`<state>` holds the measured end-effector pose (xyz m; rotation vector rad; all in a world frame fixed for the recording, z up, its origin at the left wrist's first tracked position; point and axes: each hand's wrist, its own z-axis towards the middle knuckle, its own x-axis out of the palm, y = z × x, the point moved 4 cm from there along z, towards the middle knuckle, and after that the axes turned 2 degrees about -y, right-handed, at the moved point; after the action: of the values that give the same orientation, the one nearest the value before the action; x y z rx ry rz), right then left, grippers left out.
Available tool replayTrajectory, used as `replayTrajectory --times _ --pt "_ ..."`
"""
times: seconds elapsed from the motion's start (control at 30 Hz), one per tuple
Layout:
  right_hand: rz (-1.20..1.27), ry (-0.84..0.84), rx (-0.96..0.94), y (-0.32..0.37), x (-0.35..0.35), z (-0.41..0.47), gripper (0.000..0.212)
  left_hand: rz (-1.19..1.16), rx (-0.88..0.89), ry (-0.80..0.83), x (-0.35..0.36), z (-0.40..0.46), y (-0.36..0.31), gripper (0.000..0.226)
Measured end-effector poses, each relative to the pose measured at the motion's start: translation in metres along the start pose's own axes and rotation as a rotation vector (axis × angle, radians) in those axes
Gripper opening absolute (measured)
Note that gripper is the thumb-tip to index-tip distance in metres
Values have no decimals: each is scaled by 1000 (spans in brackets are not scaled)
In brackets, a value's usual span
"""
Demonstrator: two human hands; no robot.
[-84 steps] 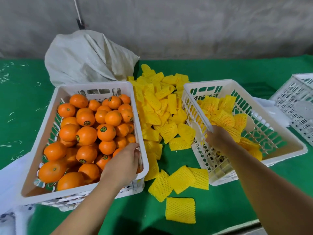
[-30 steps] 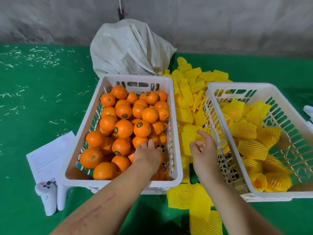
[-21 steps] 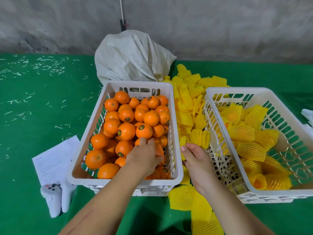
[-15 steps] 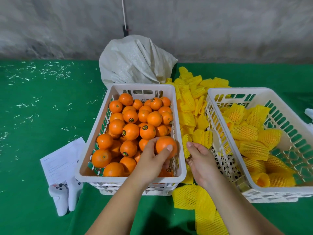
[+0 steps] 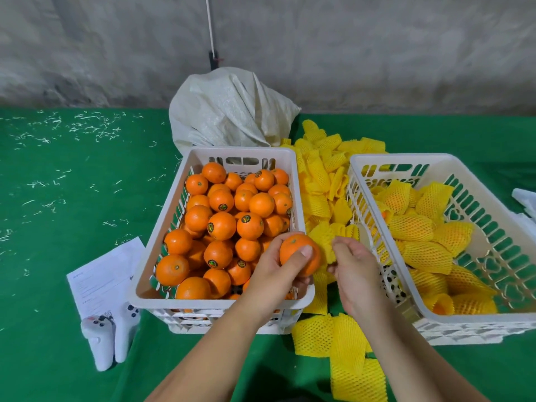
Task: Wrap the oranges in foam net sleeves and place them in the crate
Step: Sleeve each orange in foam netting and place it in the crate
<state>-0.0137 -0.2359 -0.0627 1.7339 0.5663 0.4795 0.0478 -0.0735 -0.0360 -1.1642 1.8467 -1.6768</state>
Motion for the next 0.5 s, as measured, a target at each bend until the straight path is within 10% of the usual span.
replayTrajectory --times 0.5 --pt "-243 168 -232 31 11 -28 7 -149 -13 101 -12 -4 1 62"
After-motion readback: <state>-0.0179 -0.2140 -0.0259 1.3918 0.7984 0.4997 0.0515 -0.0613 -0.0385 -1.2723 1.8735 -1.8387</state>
